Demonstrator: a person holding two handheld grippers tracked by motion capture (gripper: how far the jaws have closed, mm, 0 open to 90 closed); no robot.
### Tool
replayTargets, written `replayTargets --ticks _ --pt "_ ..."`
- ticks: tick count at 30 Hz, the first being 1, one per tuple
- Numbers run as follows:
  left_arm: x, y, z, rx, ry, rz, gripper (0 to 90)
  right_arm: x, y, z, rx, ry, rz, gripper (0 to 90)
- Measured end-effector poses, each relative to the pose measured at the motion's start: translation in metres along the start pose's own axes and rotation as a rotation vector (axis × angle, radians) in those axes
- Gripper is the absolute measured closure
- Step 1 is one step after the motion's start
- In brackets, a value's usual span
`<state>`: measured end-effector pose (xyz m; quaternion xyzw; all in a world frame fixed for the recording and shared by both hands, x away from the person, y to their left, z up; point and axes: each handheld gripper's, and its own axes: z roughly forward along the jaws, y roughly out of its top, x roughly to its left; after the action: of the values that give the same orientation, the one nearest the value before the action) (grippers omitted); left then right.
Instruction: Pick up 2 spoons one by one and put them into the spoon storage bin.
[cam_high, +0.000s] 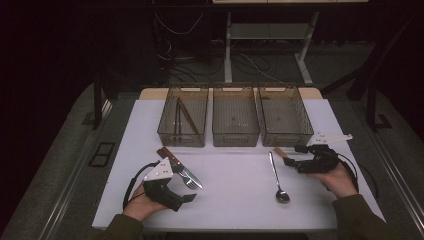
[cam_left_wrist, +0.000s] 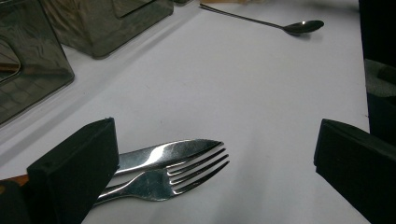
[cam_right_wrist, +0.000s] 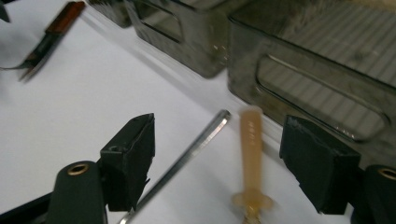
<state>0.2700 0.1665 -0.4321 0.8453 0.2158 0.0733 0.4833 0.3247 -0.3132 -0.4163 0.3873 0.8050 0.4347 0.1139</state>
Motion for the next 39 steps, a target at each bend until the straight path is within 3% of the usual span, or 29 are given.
replayTargets --ticks 3,10,21,39 --pt "-0.001 0.0 0.001 0.003 -0.001 0.0 0.0 -0.007 -0.003 0.004 0.03 -0.026 0.001 26.9" --pt "-0.001 0.0 0.001 0.003 -0.001 -0.001 0.0 -0.014 -0.006 0.012 0.083 -0.031 0.033 27.4" --pt "-0.002 0.0 0.003 0.01 -0.004 0.001 0.0 -0.021 -0.006 0.028 0.1 -0.045 0.039 42.8" --pt "-0.002 0.0 0.003 0.015 -0.003 -0.003 0.0 -0.021 0.005 0.058 0.163 -0.043 -0.027 60.6"
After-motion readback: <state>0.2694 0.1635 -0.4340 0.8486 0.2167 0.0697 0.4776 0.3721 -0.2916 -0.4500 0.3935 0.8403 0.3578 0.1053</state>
